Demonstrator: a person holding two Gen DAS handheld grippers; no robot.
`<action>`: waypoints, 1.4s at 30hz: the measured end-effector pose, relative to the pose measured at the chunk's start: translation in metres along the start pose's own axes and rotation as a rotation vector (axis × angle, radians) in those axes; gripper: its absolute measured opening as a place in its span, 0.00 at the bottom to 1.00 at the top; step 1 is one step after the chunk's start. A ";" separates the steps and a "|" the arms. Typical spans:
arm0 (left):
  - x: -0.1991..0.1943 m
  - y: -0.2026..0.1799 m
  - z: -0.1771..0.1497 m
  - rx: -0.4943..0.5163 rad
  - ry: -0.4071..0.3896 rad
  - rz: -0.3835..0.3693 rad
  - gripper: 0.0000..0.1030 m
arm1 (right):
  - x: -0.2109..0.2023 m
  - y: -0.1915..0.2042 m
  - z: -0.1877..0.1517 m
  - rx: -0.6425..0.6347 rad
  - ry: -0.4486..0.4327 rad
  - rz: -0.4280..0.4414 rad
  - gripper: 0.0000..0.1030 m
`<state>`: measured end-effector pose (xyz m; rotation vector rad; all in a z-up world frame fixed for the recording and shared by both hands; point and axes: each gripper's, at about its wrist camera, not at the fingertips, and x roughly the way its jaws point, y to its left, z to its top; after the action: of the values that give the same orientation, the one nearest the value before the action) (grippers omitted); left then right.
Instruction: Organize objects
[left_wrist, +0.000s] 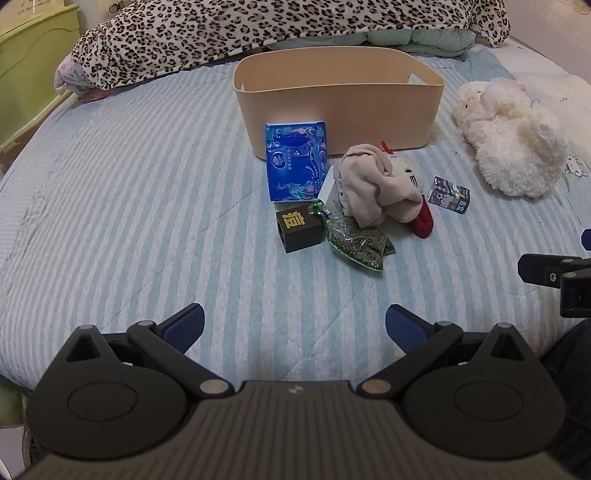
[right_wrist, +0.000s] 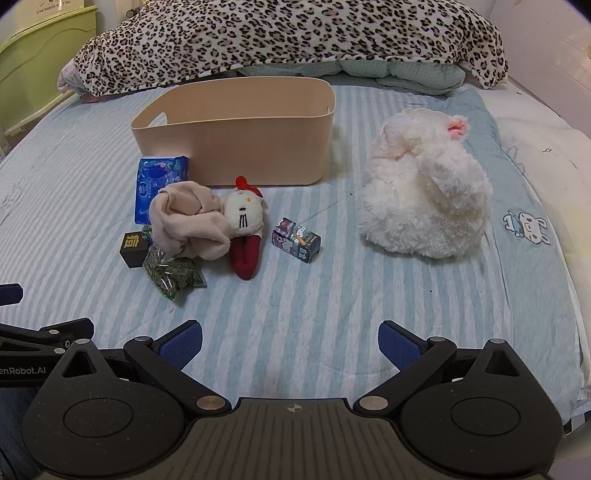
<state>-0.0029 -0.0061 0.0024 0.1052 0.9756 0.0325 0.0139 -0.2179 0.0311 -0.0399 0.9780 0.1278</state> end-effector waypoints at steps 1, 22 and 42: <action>0.000 0.000 0.000 -0.001 -0.001 0.001 1.00 | 0.000 0.000 0.000 0.000 -0.002 0.002 1.00; 0.007 0.011 0.012 -0.030 -0.012 0.006 1.00 | 0.000 -0.010 0.012 -0.030 -0.124 -0.026 1.00; 0.069 0.029 0.041 -0.105 -0.014 0.067 1.00 | 0.061 -0.033 0.033 -0.119 -0.217 -0.021 1.00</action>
<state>0.0709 0.0250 -0.0288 0.0416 0.9542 0.1438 0.0789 -0.2423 -0.0014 -0.1426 0.7525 0.1670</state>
